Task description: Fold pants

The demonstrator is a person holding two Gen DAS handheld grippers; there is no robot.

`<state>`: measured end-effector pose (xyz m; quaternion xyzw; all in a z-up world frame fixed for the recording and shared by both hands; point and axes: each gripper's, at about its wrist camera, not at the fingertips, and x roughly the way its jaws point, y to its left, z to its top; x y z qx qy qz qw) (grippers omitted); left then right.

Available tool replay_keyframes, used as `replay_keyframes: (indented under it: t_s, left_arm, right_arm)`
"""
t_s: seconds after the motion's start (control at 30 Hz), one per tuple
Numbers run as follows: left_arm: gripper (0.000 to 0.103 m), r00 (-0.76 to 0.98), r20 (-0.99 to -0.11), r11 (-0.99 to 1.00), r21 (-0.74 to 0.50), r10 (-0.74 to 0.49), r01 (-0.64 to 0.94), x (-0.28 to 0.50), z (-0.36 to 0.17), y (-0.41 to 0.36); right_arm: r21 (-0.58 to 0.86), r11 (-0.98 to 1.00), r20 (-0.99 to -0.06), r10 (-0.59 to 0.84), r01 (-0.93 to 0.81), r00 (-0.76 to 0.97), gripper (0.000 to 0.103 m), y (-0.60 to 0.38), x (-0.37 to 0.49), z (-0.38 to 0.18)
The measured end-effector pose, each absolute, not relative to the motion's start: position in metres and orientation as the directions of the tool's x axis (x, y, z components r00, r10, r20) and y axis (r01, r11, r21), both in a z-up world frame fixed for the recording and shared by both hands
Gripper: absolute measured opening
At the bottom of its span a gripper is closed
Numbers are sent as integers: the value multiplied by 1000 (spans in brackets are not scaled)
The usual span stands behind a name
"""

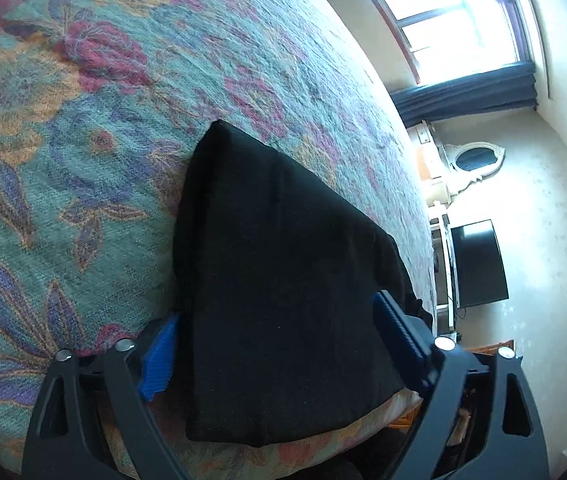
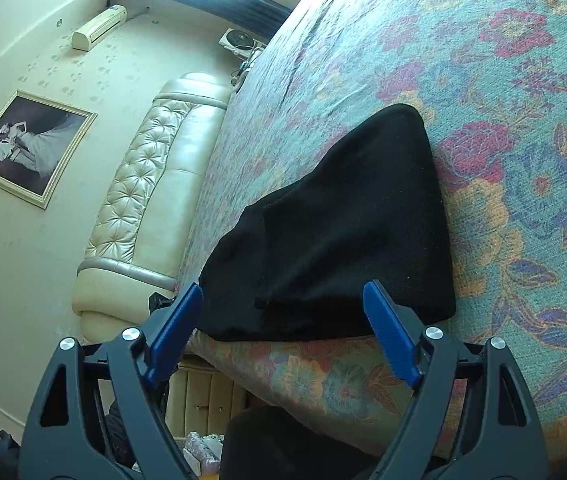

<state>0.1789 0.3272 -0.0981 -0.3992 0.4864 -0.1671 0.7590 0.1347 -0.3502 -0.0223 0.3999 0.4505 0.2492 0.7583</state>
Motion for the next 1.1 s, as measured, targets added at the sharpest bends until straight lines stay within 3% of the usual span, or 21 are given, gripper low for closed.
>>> replay_keyframes:
  t_s: [0.03, 0.07, 0.27, 0.57, 0.83, 1.1]
  left_arm:
    - [33, 449, -639, 644, -747, -624, -167, 179, -103, 330]
    - [18, 431, -650, 640, -744, -626, -193, 177, -110, 331]
    - [15, 473, -626, 643, -751, -620, -151, 169, -101, 325]
    - [15, 525, -547, 654, -756, -652, 25, 171, -9, 275]
    - [15, 481, -519, 668, -712, -707, 214, 180, 66, 159]
    - [15, 353, -548, 651, -670, -758, 358, 192, 72, 10]
  right_arm:
    - [831, 555, -483, 740, -19, 468, 83, -348, 135, -23]
    - [832, 554, -482, 742, -20, 465, 83, -346, 136, -23]
    - [835, 550, -476, 735, -13, 482, 83, -347, 137, -24]
    - [854, 520, -434, 732, -20, 526, 83, -356, 133, -18]
    - [860, 508, -422, 760, -47, 494, 83, -342, 126, -17]
    - [898, 435, -360, 818, -72, 448, 83, -323, 118, -23]
